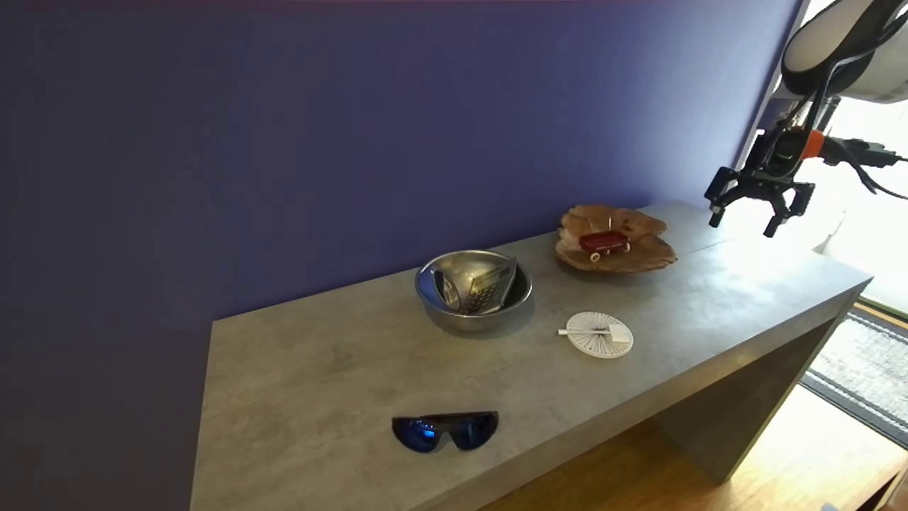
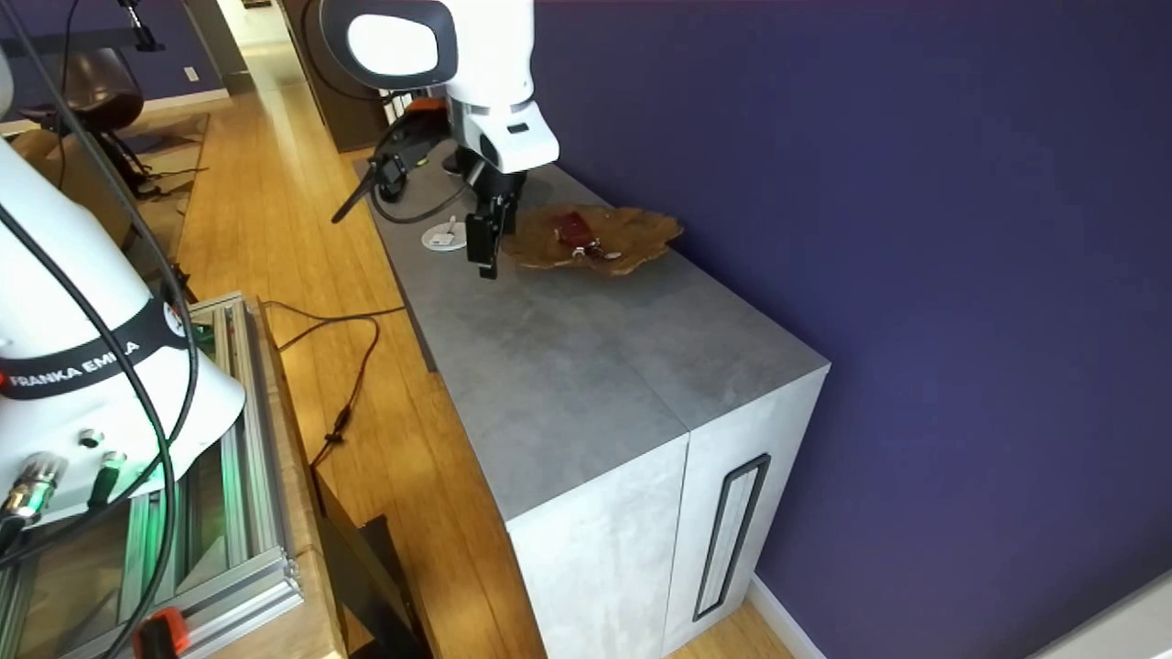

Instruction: Move the brown bowl to the front right corner

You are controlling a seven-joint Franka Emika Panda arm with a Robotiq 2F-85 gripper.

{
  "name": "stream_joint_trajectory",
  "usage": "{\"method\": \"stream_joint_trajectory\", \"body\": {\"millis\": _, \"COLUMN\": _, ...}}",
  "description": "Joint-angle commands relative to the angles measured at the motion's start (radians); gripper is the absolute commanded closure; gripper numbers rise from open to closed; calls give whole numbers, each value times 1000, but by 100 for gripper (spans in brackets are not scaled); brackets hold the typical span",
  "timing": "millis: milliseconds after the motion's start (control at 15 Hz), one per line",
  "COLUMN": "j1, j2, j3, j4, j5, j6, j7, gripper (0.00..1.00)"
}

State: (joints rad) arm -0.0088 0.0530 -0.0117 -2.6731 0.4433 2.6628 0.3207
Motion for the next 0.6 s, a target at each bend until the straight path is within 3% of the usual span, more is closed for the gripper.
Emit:
{"method": "stream_joint_trajectory", "body": {"millis": 0, "j1": -12, "j2": -36, "j3": 9, "j4": -4, "j5": 100, "j6": -29, "j7": -106, "gripper": 0}}
{"method": "stream_joint_trajectory", "body": {"millis": 67, "j1": -25, "j2": -53, "j3": 13, "j4": 30, "j5": 214, "j6": -116, "j7": -217, "gripper": 0}}
{"method": "stream_joint_trajectory", "body": {"millis": 533, "j1": -195, "j2": 128, "j3": -147, "j4": 165, "j5": 489, "j6": -470, "j7": -716, "gripper": 0}}
